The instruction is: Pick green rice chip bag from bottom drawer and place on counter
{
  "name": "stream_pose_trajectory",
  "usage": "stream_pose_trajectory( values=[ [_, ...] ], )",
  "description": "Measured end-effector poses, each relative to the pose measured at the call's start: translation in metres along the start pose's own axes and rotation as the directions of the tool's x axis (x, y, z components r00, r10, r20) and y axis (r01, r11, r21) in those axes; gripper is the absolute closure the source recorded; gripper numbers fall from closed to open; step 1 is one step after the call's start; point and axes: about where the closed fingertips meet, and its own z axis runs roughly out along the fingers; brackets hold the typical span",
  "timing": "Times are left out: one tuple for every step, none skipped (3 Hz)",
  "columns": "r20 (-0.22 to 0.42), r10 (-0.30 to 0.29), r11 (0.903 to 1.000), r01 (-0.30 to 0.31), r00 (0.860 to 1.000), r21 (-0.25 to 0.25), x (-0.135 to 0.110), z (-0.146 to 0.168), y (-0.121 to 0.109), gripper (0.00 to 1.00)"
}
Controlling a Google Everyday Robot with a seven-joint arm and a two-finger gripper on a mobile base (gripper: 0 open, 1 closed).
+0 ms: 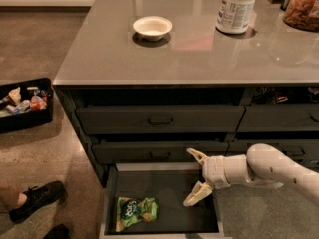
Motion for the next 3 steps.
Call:
stream_pose_trajectory(
  values=[
    [0.0,0.0,1.0,0.0,1.0,0.0,0.0,0.0,0.0,0.0],
    [-0.026,0.033,0.9994,-0.034,0.999,-0.01,0.024,0.021,0.003,0.0],
    [-0.061,0.056,0.9981,-0.057,0.997,-0.024,0.068,0.068,0.013,0.0]
  ],
)
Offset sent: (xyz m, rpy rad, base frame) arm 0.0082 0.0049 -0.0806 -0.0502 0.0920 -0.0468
